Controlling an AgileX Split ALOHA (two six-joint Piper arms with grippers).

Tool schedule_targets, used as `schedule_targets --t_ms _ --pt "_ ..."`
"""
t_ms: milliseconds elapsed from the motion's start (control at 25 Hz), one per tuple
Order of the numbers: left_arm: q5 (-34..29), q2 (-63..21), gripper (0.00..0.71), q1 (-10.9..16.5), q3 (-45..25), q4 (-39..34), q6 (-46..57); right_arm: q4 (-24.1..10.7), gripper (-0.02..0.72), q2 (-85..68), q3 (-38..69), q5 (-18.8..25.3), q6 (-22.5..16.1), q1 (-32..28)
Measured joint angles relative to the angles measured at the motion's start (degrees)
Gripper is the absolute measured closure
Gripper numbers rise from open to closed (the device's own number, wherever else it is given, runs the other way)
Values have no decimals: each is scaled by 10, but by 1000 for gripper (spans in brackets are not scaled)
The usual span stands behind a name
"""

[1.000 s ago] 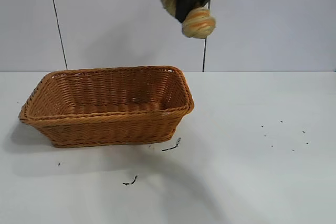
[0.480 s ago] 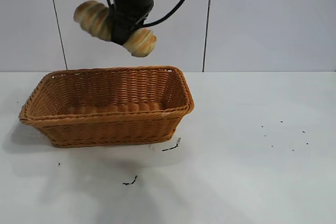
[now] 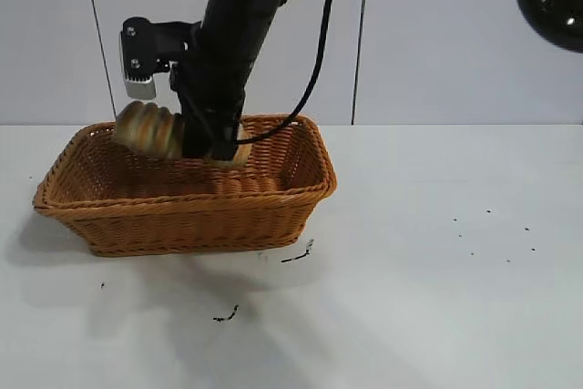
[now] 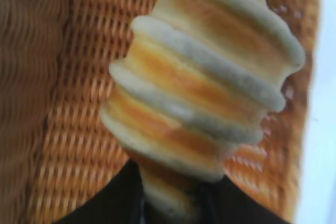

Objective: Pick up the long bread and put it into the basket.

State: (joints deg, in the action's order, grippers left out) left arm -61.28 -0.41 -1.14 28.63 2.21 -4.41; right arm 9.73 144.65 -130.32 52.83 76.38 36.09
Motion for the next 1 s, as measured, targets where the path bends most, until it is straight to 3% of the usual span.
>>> schedule_targets --t_ms 120,200,360,560,640,720,840,960,1000 --pt "0 0 18 0 0 0 0 0 170 -1 0 -1 -9 0" --pt "0 0 18 0 0 0 0 2 66 -3 0 -2 -24 0" --pt "0 0 18 0 0 0 0 4 17 -16 0 -2 -48 -1" --pt "0 0 18 0 0 0 0 18 14 -54 0 1 -57 -12" --pt "0 0 18 0 0 0 0 27 14 -71 0 6 -92 -21" --pt "0 0 18 0 0 0 0 41 14 -90 0 12 -169 -31" --pt "0 0 18 0 0 0 0 49 14 -116 0 17 -368 -40" --pt "0 0 18 0 0 0 0 27 14 -130 -2 22 -583 -51" --pt "0 0 18 0 0 0 0 13 14 -131 -4 26 -628 -57"
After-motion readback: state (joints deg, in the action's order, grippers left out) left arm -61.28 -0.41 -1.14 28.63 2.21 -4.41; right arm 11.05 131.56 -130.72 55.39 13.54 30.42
